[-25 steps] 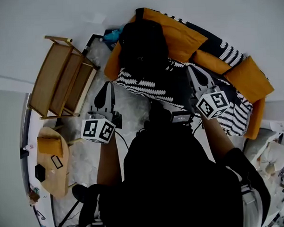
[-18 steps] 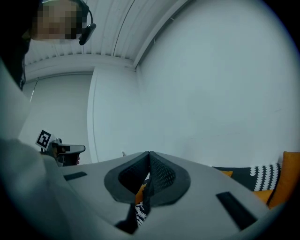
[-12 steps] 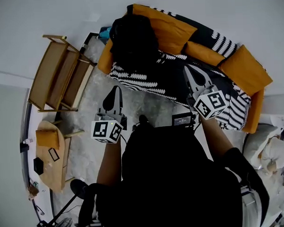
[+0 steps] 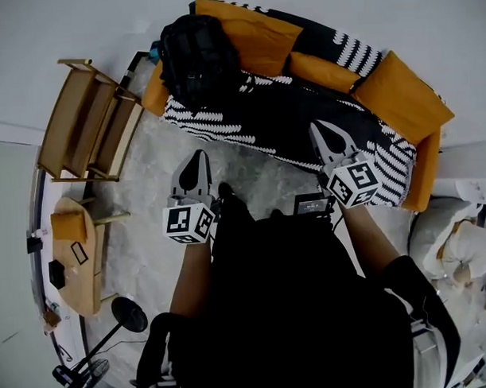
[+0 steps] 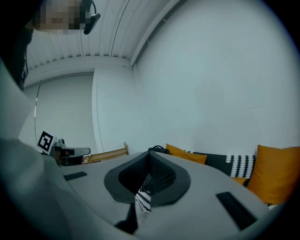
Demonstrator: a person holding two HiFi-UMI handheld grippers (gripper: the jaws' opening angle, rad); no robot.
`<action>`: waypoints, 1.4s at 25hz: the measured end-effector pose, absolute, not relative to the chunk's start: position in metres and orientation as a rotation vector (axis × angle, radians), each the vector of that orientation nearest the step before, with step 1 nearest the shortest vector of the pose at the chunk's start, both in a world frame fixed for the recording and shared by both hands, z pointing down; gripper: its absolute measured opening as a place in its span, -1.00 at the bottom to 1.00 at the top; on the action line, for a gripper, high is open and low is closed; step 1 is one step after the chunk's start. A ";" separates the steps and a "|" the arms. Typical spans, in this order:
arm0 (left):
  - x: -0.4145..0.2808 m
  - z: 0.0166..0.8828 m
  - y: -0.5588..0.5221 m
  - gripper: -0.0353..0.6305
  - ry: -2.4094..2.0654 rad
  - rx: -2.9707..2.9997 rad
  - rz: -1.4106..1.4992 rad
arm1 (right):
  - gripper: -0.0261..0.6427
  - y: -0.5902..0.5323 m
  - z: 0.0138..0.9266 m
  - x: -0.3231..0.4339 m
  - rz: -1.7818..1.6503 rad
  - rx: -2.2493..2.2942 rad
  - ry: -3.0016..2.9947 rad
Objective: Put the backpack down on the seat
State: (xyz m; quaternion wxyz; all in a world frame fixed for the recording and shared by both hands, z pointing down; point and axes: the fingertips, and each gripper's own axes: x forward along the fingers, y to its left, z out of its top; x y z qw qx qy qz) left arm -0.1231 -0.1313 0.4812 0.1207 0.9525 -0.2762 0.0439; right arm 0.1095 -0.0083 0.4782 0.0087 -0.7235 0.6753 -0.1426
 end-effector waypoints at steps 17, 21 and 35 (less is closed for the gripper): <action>-0.119 0.492 -0.045 -0.84 -0.844 2.780 0.203 | -0.83 0.076 0.510 0.105 -0.539 -2.244 2.112; -0.115 0.490 -0.034 -0.84 -0.815 2.800 0.210 | -0.83 0.079 0.511 0.096 -0.543 -2.231 2.137; -0.114 0.497 -0.020 -0.84 -0.807 2.762 0.233 | -0.83 0.085 0.522 0.086 -0.576 -2.190 2.190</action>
